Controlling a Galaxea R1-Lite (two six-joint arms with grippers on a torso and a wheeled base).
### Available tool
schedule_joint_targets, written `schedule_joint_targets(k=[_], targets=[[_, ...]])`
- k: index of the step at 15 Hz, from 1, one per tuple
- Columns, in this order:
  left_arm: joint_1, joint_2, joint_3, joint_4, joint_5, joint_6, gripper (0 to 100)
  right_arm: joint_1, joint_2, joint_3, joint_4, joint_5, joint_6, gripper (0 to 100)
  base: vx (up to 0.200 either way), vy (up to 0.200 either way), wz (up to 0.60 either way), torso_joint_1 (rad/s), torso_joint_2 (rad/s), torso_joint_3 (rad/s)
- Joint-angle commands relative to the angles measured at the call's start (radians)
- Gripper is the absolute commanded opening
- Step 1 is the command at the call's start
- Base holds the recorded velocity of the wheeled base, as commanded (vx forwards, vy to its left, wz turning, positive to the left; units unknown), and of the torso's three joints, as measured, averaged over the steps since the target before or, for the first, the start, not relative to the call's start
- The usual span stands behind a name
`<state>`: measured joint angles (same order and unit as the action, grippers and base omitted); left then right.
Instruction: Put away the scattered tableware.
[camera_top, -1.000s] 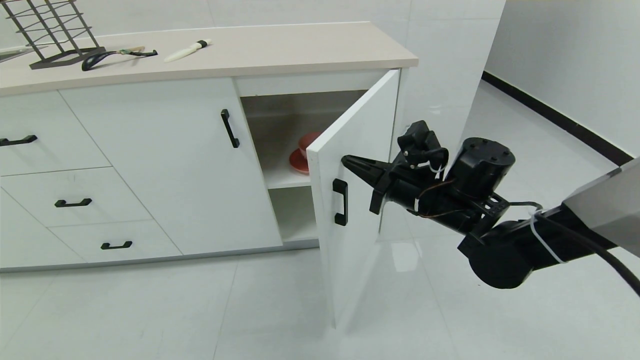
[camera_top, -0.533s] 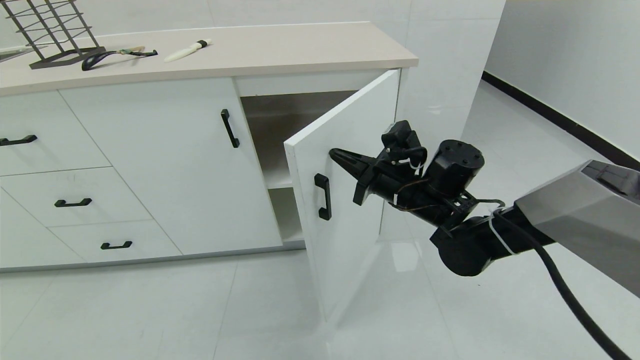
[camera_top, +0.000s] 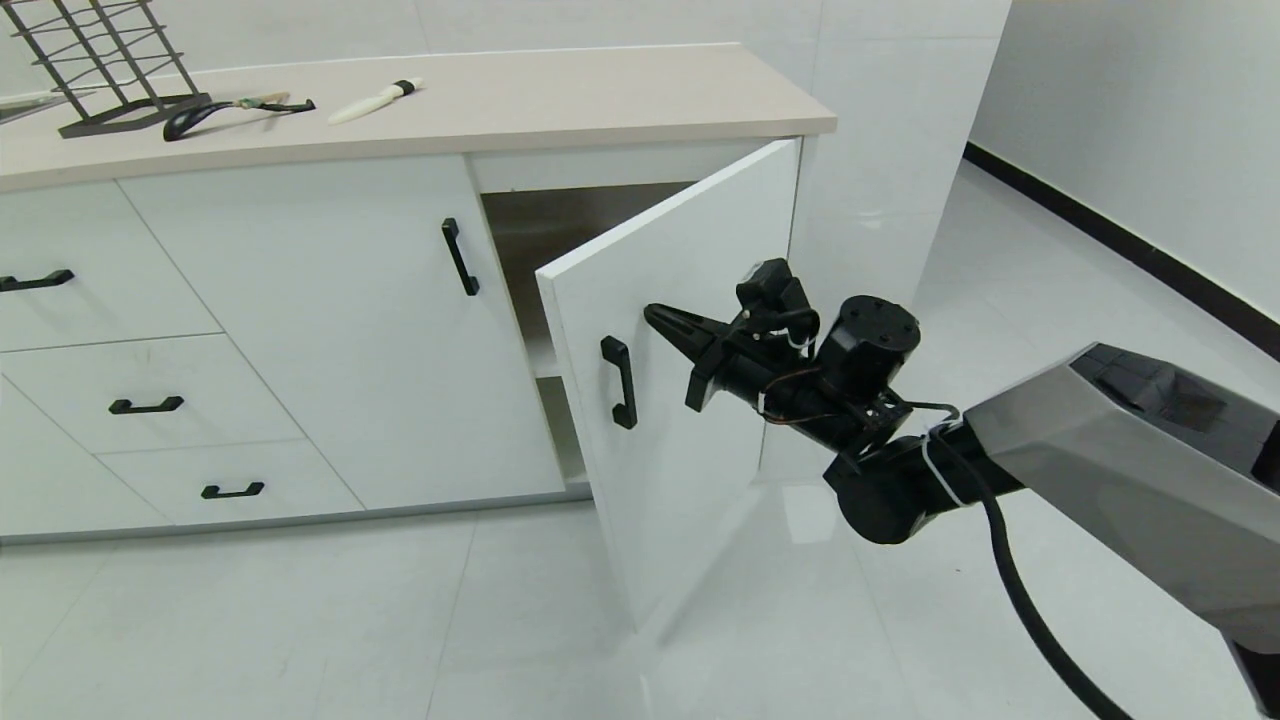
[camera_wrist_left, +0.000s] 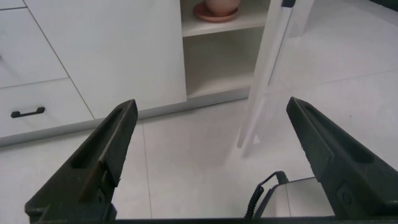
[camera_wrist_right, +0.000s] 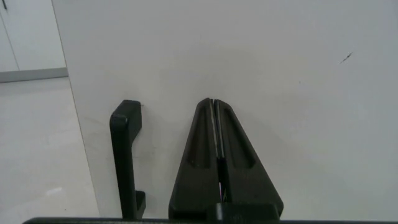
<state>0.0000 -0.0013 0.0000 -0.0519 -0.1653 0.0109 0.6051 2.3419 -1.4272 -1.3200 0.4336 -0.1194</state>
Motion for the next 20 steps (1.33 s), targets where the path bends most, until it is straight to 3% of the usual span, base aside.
schedule_joint_targets(k=[1, 11, 14, 18, 20], targets=[[0.000, 0.001, 0.000, 0.000, 0.000, -0.002, 100, 0.001, 0.036, -0.022, -0.001, 0.000, 0.000, 0, 0.000, 0.000, 0.00, 0.000, 0.00, 0.000], [0.000, 0.001, 0.000, 0.000, 0.006, -0.009, 100, 0.002, 0.082, -0.061, -0.019, 0.000, 0.010, 0, 0.000, 0.000, 0.00, 0.000, 0.00, 0.000], [0.000, 0.001, 0.000, -0.002, 0.007, -0.009, 100, 0.002, 0.060, -0.029, -0.107, 0.004, 0.055, 0, 0.000, 0.000, 0.00, 0.000, 0.00, 0.000], [0.000, 0.001, 0.000, -0.002, 0.006, -0.009, 100, 0.001, -0.130, 0.228, -0.151, 0.028, 0.052, 0, 0.000, 0.000, 0.00, 0.000, 0.00, 0.000], [0.000, 0.001, 0.000, -0.002, 0.006, -0.009, 100, -0.002, -0.305, 0.472, -0.182, 0.042, 0.049, 0, 0.000, 0.000, 0.00, 0.000, 0.00, 0.000]])
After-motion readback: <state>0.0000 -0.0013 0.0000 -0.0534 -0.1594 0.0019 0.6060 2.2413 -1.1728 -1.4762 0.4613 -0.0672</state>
